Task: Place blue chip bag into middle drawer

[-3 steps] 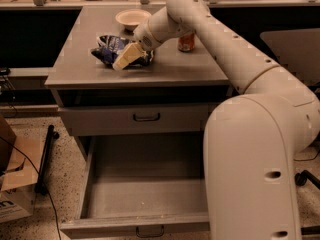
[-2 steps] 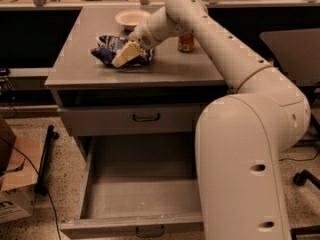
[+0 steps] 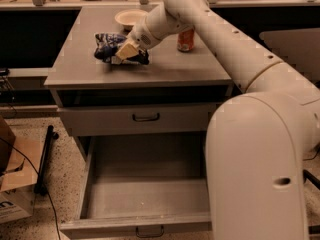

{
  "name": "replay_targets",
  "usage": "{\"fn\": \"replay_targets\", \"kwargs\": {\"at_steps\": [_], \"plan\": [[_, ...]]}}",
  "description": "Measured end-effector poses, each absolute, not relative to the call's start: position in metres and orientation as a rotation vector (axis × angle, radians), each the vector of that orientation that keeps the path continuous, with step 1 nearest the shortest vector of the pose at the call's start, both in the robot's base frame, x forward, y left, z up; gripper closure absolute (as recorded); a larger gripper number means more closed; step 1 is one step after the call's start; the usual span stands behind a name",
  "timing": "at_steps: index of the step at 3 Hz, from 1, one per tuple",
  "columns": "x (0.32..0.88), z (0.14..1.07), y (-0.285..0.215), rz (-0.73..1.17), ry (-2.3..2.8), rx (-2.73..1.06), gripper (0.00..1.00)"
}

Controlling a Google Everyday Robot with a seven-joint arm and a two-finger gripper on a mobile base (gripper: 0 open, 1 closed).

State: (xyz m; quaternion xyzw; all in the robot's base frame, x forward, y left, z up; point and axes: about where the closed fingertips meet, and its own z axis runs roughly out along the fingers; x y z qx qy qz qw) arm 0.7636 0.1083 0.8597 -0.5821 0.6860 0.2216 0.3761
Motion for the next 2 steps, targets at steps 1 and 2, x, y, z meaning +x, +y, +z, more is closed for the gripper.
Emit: {"fn": "replay_targets", "kwargs": {"at_steps": [1,2], "plan": [[0.717,0.891,0.105,0.57,1.723,-1.488,0.88],[0.647,0.919,0.094,0.586,1.715,-1.498,1.0]]}}
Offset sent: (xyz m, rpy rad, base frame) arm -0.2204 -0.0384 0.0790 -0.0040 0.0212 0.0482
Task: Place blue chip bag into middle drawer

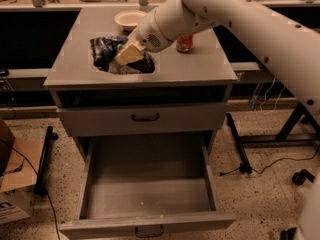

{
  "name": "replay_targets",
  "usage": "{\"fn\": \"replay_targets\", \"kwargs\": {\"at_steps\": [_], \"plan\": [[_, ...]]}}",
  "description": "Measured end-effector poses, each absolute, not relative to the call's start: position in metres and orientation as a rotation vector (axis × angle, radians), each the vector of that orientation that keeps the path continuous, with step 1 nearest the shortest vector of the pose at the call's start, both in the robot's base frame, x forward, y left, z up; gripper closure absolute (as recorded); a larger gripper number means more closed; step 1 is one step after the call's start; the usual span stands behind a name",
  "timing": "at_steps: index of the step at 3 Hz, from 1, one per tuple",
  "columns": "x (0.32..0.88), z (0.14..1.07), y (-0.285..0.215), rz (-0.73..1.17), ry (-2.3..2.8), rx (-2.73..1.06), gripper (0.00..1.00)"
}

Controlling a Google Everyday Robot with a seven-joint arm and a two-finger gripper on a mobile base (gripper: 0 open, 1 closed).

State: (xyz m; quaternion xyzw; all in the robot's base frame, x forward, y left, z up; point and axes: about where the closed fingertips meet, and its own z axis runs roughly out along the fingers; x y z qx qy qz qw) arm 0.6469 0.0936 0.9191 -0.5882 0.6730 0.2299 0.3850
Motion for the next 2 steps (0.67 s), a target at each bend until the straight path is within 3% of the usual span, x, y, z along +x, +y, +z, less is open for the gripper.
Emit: {"fn": "replay_targets", "kwargs": {"at_steps": [2], "plan": [[0.476,0.893,0.065,0.796,1.778,-1.686,1.0]]}}
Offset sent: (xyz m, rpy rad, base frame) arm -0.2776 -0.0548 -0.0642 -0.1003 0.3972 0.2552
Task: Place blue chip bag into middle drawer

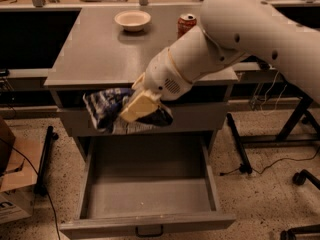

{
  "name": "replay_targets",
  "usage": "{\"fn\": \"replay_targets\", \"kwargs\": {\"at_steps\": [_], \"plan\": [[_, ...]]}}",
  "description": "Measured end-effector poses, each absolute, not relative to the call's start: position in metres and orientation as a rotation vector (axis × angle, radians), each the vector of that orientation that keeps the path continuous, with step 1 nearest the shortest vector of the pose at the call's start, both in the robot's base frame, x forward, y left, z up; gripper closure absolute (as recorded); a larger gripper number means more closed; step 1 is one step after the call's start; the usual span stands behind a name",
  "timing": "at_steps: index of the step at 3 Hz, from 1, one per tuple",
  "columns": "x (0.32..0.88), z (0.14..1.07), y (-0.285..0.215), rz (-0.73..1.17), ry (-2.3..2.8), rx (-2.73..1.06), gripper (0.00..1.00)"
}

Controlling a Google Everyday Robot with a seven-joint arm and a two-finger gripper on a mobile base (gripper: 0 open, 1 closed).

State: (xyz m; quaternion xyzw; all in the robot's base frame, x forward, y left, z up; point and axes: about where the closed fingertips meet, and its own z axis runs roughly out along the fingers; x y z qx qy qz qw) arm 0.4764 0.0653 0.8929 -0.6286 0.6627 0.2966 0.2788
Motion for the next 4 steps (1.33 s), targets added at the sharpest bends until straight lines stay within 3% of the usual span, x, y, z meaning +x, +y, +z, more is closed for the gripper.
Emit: {"fn": "replay_targets", "kwargs": {"at_steps": [1,2,4], "plan": [[0.423,0.844,0.053,0.907,1.908,-1.654,1.0],[0.411,0.781,0.048,0.96,2.015,-1.589,1.0],[0.433,0.638,0.009,1.024,2.191,-1.358,1.0]]}}
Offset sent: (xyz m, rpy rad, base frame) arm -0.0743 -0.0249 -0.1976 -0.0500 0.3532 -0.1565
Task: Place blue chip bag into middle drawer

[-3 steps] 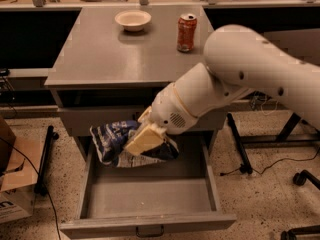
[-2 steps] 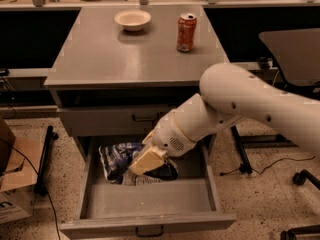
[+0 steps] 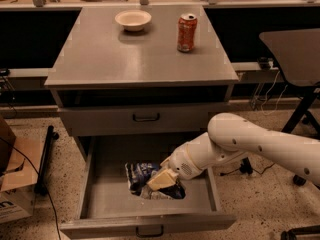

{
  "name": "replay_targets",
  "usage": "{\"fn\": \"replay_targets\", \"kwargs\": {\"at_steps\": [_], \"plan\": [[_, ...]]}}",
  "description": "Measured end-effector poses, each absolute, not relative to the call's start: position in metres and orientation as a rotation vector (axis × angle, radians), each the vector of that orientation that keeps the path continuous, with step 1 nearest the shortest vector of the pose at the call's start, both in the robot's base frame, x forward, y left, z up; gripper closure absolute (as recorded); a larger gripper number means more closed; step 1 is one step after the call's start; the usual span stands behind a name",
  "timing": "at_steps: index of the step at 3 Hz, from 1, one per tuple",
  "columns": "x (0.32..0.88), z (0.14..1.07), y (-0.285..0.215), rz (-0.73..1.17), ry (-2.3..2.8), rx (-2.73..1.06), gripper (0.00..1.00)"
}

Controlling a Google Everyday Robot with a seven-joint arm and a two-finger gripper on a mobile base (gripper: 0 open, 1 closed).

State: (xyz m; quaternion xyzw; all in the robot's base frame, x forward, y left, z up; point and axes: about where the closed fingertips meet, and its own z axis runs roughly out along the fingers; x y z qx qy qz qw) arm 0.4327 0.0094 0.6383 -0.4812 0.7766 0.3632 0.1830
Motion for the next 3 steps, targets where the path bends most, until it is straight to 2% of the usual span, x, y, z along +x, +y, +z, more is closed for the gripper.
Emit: {"fn": "replay_targets", "kwargs": {"at_steps": [2,3], "plan": [[0.438,0.612,0.003,0.986,2.294,-1.321,1.0],[0.441,0.562,-0.037,0.939,2.457,-1.192,1.0]]}}
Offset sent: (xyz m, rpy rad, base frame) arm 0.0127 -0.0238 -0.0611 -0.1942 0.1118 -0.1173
